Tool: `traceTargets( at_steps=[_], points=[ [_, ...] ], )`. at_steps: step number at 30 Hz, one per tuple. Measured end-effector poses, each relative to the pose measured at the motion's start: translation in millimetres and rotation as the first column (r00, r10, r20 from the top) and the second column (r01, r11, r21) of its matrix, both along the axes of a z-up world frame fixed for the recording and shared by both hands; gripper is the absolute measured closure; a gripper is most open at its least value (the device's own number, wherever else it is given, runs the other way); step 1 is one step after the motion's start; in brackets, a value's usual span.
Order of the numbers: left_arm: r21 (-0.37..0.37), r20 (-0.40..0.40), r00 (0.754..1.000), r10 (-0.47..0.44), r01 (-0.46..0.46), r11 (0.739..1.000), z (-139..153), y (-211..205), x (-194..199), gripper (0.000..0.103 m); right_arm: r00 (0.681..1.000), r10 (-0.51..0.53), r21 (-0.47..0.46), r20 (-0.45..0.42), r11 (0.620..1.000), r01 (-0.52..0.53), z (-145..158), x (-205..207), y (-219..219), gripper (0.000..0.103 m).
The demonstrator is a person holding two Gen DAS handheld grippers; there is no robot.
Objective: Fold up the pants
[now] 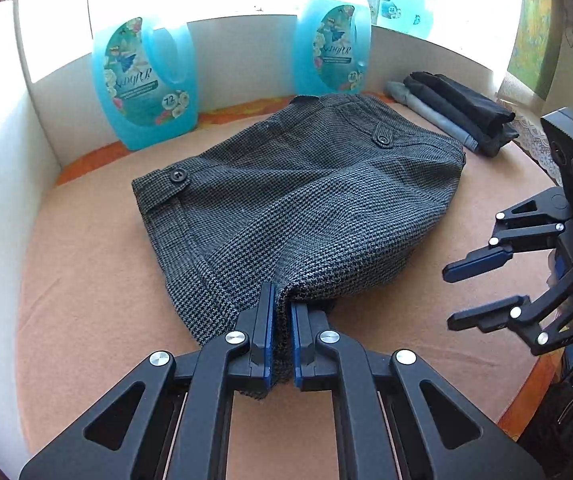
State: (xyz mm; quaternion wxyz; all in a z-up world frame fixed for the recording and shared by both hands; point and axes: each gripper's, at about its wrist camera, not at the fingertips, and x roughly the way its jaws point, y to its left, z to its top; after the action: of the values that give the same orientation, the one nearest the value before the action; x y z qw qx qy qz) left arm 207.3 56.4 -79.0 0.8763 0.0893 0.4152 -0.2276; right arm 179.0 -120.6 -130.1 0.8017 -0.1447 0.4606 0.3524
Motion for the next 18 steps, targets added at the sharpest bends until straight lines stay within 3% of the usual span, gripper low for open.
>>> traceTargets(
  at_steps=[3,7,8,9,11,14,17,18],
  points=[
    [-0.004,-0.003,1.0,0.002,-0.002,1.0,-0.2,2.3,0.5,0.097,0.999,-0.038,0.01,0.016,0.999,0.038,-4.5,20.7,11.3,0.057],
    [0.015,-0.001,1.0,-0.009,0.009,1.0,-3.1,2.2,1.1,0.093,0.995,-0.092,0.071,-0.028,0.993,0.094,-10.6,44.5,15.3,0.057],
    [0.019,-0.001,1.0,-0.009,0.009,1.0,-3.5,2.9,0.6,0.089,0.993,-0.106,0.084,-0.047,0.99,0.109,-12.6,47.7,14.6,0.065],
    [0.025,0.004,1.0,-0.008,0.008,1.0,-3.4,3.7,-1.1,0.084,0.991,-0.112,0.096,-0.074,0.988,0.118,-14.3,50.2,13.6,0.084],
    [0.037,0.022,0.999,-0.029,0.028,0.999,-2.9,4.2,-9.7,0.077,0.986,-0.119,0.144,-0.117,0.98,0.136,-11.5,48.8,8.0,0.087],
    [0.105,0.069,0.995,-0.073,0.066,0.992,-5.2,0.1,-32.4,0.076,0.977,-0.117,0.225,-0.179,0.962,0.156,1.2,41.9,-3.5,0.089],
    [0.158,0.075,0.988,-0.136,0.123,0.98,-15.4,-8.9,-48.4,0.062,0.961,-0.121,0.313,-0.25,0.929,0.198,15.8,41.8,-15.5,0.089],
    [0.176,0.072,0.987,-0.146,0.131,0.976,-19.8,-12.5,-48.9,0.061,0.956,-0.129,0.327,-0.265,0.92,0.215,18.6,44.0,-18.3,0.09]
  ],
)
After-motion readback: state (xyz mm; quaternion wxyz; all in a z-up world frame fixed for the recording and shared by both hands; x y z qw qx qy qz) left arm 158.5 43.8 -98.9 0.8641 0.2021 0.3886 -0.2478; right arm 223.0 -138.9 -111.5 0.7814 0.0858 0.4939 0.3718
